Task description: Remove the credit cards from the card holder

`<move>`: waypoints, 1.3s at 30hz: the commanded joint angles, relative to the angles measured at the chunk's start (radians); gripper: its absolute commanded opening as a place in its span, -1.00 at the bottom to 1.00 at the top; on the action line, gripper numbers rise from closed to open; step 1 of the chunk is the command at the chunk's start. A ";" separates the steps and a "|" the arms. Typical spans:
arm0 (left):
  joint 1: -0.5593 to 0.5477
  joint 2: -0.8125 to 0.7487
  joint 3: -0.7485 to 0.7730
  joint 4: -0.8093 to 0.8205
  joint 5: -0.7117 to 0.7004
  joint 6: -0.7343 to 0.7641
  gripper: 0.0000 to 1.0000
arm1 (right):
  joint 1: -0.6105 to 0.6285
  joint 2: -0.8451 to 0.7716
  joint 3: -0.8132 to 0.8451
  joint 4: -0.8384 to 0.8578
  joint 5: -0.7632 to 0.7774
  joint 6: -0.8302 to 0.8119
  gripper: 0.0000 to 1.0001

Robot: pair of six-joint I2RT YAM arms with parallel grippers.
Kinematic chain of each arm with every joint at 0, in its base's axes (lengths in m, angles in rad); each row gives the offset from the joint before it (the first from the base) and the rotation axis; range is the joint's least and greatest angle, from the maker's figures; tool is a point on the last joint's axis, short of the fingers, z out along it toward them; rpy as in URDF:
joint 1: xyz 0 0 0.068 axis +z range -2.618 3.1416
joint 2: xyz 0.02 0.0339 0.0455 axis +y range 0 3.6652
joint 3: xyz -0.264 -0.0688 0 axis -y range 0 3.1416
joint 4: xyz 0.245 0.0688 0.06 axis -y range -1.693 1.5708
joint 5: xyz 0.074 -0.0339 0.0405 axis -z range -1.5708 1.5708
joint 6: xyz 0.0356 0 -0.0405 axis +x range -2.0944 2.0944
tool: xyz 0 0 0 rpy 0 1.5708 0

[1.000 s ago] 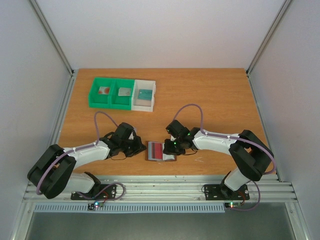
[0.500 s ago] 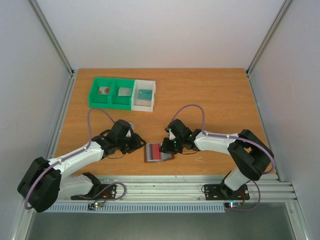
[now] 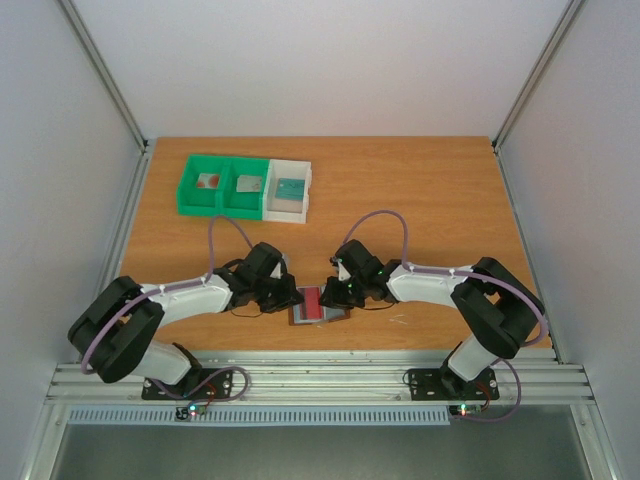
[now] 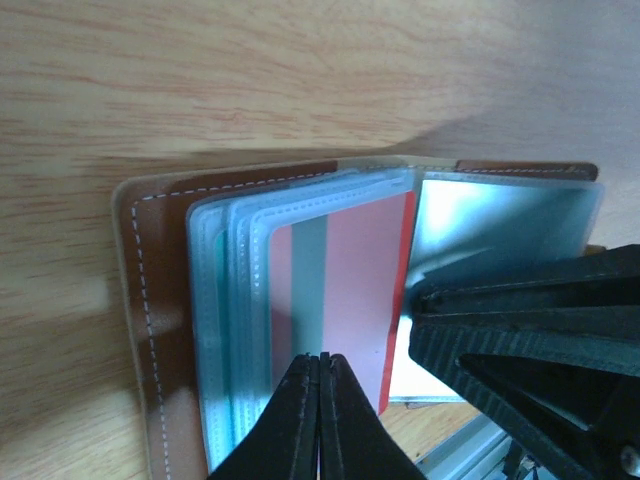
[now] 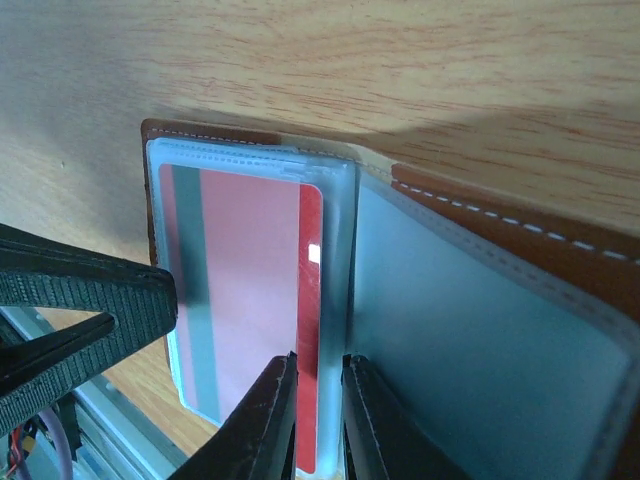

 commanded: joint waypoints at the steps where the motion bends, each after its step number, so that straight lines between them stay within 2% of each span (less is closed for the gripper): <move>1: -0.008 0.022 0.033 0.012 -0.040 0.024 -0.99 | -0.010 0.015 -0.021 0.032 0.000 -0.014 -0.72; 7: -0.008 0.025 -0.001 0.000 -0.070 0.048 -0.98 | -0.023 0.037 -0.035 0.058 -0.031 -0.002 -0.73; 13: -0.008 0.069 -0.043 0.091 -0.055 0.033 -0.97 | -0.031 0.040 -0.032 0.069 -0.050 0.002 -0.73; 18: -0.008 0.078 -0.062 0.093 -0.075 0.029 -0.97 | -0.037 0.055 -0.058 0.113 -0.066 0.018 -0.78; 24: -0.008 0.041 -0.071 0.058 -0.104 0.043 -0.80 | -0.051 0.038 -0.097 0.160 -0.067 0.032 -0.95; 28: -0.008 0.029 -0.064 0.020 -0.130 0.063 -0.66 | -0.069 0.027 -0.110 0.165 -0.066 0.030 -0.98; 39: -0.008 0.060 -0.046 0.018 -0.116 0.069 -0.68 | -0.104 0.012 -0.122 0.174 -0.100 0.035 -0.98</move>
